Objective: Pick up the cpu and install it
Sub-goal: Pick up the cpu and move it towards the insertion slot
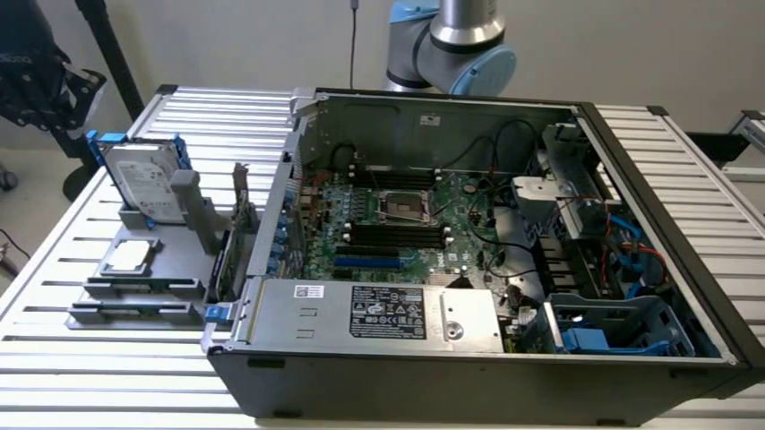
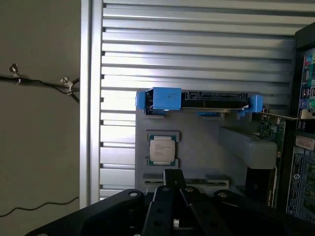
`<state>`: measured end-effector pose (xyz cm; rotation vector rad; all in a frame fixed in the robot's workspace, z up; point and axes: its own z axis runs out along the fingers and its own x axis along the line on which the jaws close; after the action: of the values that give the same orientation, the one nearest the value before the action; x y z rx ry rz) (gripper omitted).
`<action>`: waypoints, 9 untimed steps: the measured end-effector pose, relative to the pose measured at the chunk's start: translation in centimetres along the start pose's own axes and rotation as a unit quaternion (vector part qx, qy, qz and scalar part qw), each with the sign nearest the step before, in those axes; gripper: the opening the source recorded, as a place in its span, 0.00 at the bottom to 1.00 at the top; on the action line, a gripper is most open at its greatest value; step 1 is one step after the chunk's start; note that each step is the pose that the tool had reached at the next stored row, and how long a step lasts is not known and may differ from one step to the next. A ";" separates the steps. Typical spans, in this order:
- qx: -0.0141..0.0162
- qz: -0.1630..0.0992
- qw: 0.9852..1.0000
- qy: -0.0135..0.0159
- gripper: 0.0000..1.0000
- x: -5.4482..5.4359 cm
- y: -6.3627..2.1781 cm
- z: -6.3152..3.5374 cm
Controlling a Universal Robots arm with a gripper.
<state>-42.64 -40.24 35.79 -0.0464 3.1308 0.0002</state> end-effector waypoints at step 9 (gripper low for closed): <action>0.000 0.000 1.000 0.000 0.42 0.0 0.00 0.11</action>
<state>-42.63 -40.24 35.69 -0.0465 3.1306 0.0003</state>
